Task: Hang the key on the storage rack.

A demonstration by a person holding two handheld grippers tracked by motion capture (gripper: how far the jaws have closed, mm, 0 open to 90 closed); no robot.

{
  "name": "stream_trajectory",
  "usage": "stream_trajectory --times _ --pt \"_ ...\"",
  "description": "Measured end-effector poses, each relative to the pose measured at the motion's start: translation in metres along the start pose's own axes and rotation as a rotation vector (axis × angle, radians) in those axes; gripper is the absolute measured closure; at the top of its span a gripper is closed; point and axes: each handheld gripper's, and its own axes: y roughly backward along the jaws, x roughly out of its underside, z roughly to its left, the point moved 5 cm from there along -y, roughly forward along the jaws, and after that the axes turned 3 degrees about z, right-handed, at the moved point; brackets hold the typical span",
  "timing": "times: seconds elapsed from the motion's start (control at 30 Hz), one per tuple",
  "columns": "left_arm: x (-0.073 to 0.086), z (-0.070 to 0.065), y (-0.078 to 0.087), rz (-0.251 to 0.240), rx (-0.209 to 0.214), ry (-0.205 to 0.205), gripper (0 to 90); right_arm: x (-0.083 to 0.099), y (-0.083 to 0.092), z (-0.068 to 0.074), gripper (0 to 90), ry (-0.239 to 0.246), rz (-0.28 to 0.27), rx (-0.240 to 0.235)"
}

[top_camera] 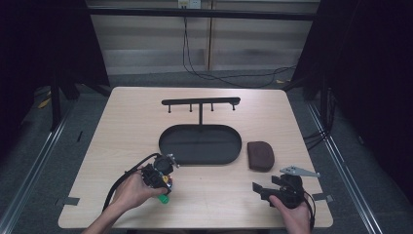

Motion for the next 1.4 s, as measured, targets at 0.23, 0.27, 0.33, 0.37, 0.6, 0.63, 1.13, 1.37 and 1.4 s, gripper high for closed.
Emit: stream_trajectory --times 0.23,0.27,0.33,0.37,0.6,0.63,1.13,1.37,1.4 --pt "-0.005 -0.004 -0.004 0.030 -0.027 -0.003 74.9 0.000 0.000 -0.001 15.1 -0.003 0.002 0.001" --pt "-0.005 -0.004 -0.004 0.032 -0.029 -0.009 74.9 0.000 0.000 -0.001 15.1 -0.003 0.002 0.001" --pt "-0.006 -0.005 -0.004 0.039 -0.039 -0.020 73.5 0.000 0.000 0.000 15.1 0.003 0.001 0.000" --pt "-0.006 -0.006 -0.005 0.040 -0.047 -0.020 73.5 0.000 0.000 0.000 15.1 0.005 0.002 0.001" --pt "-0.007 -0.016 -0.008 0.050 -0.141 -0.070 69.4 0.000 0.000 0.000 15.1 -0.004 0.005 0.002" --pt "-0.008 -0.017 -0.008 0.051 -0.156 -0.077 69.0 0.000 0.000 0.000 15.1 -0.003 0.004 0.000" --pt "-0.009 -0.008 -0.010 0.079 -0.108 -0.053 86.9 0.000 0.000 -0.001 15.1 -0.021 0.004 -0.011" --pt "-0.010 0.000 -0.009 0.088 -0.023 -0.037 87.1 0.001 0.000 -0.002 15.1 -0.024 0.005 -0.011" --pt "-0.009 0.001 -0.009 0.093 -0.017 -0.046 87.1 0.000 0.000 -0.002 15.1 -0.024 0.004 -0.011"
